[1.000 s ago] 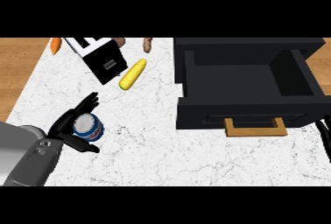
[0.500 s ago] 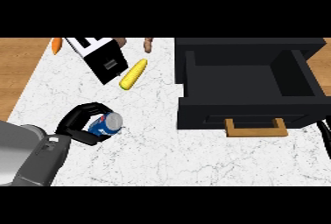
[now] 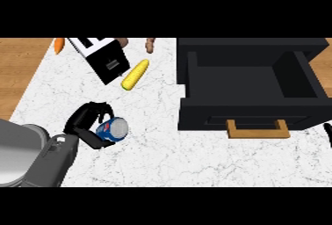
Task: Pick up the can, place it into the drawer and close the drawer
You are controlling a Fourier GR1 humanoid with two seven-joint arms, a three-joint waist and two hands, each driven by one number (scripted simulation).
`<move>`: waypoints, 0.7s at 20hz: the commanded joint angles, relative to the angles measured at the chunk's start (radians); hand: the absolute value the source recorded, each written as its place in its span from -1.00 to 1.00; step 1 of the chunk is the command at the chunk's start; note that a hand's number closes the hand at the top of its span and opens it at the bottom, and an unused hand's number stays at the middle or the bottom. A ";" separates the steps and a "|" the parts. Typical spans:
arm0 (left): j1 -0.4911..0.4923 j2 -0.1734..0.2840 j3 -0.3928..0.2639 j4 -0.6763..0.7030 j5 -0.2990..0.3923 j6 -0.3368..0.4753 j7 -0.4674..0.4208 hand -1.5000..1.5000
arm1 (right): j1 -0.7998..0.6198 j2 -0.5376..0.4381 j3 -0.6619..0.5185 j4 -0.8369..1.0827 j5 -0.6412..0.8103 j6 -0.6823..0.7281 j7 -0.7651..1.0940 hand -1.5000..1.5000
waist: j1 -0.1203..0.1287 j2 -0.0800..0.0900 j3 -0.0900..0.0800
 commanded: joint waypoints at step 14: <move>0.170 -0.218 0.014 -0.700 0.124 0.485 0.411 1.00 | 0.004 -0.001 -0.028 -0.023 -0.015 -0.009 0.026 -1.00 | 0.013 -0.004 0.001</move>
